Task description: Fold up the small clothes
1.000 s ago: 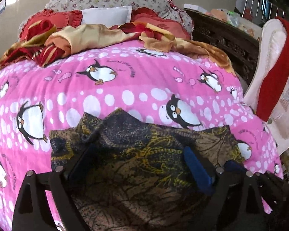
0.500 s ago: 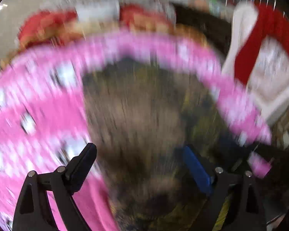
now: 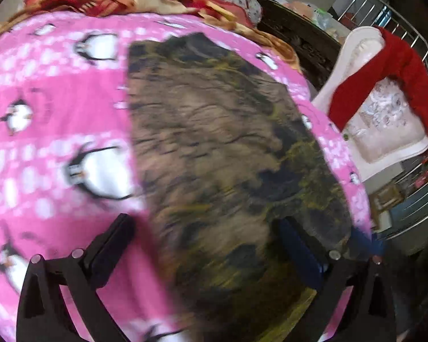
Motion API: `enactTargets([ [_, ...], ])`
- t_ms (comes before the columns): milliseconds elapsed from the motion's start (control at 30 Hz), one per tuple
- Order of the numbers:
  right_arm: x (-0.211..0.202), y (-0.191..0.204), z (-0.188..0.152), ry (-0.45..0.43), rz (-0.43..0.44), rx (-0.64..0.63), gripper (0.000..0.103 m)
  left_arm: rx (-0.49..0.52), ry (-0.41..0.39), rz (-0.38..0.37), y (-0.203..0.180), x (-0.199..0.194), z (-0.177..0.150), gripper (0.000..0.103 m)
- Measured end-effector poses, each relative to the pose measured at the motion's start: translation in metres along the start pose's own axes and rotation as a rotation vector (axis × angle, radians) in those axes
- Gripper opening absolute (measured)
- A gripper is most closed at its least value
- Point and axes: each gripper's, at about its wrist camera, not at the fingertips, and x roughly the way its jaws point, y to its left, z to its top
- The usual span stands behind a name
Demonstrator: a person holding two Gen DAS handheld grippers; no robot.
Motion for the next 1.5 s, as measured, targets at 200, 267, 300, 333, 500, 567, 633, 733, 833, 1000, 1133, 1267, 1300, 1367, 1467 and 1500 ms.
enactTargets([
  [200, 0.01, 0.021, -0.022, 0.018, -0.017, -0.074, 0.017, -0.064, 0.029, 0.006, -0.012, 0.013, 0.016, 0.103],
  [267, 0.013, 0.019, -0.023, 0.023, -0.013, -0.074, 0.018, -0.063, 0.026, 0.015, -0.014, 0.013, 0.015, 0.103],
  [300, 0.014, 0.02, -0.024, 0.02, -0.015, -0.08, 0.018, -0.059, 0.026, 0.021, -0.015, 0.015, 0.015, 0.103],
  [333, 0.014, 0.02, -0.025, 0.015, -0.021, -0.088, 0.018, -0.051, 0.026, 0.03, -0.014, 0.016, 0.016, 0.103],
  [500, 0.012, 0.026, -0.032, -0.005, -0.051, -0.129, 0.02, -0.046, 0.011, 0.057, -0.018, 0.014, 0.013, 0.103],
  [567, 0.011, 0.024, -0.032, 0.003, -0.035, -0.114, 0.021, -0.044, 0.008, 0.065, -0.019, 0.015, 0.014, 0.103],
  [633, 0.01, 0.022, -0.031, 0.019, -0.006, -0.096, 0.023, -0.042, 0.008, 0.068, -0.018, 0.016, 0.012, 0.103],
  [733, 0.01, 0.019, -0.028, 0.043, 0.027, -0.102, 0.025, -0.042, 0.007, 0.068, -0.019, 0.017, 0.014, 0.103],
  [833, 0.01, 0.018, -0.027, 0.05, 0.041, -0.112, 0.027, -0.041, 0.006, 0.069, -0.019, 0.018, 0.014, 0.103],
  [1000, 0.01, 0.017, -0.029, 0.041, 0.053, -0.105, 0.033, -0.041, 0.01, 0.059, -0.019, 0.015, 0.012, 0.103],
  [1133, 0.003, -0.004, -0.008, 0.087, 0.156, -0.033, 0.037, -0.07, -0.026, 0.073, -0.01, 0.004, 0.007, 0.071],
  [1267, -0.009, -0.061, 0.029, -0.026, 0.19, 0.17, 0.057, -0.108, -0.063, 0.051, -0.002, -0.005, 0.004, 0.044],
  [1300, 0.0, -0.076, 0.039, -0.022, 0.214, 0.22, 0.062, -0.109, -0.07, 0.052, -0.002, -0.006, 0.002, 0.042],
  [1367, 0.025, -0.09, 0.052, 0.025, 0.301, 0.272, 0.062, -0.087, -0.073, 0.072, -0.006, -0.008, 0.002, 0.041],
  [1467, 0.064, -0.095, 0.067, 0.109, 0.33, 0.283, 0.062, -0.07, -0.064, 0.092, -0.009, -0.006, 0.003, 0.05],
  [1500, 0.077, -0.096, 0.072, 0.123, 0.341, 0.281, 0.062, -0.079, -0.065, 0.091, -0.007, -0.005, 0.003, 0.052],
])
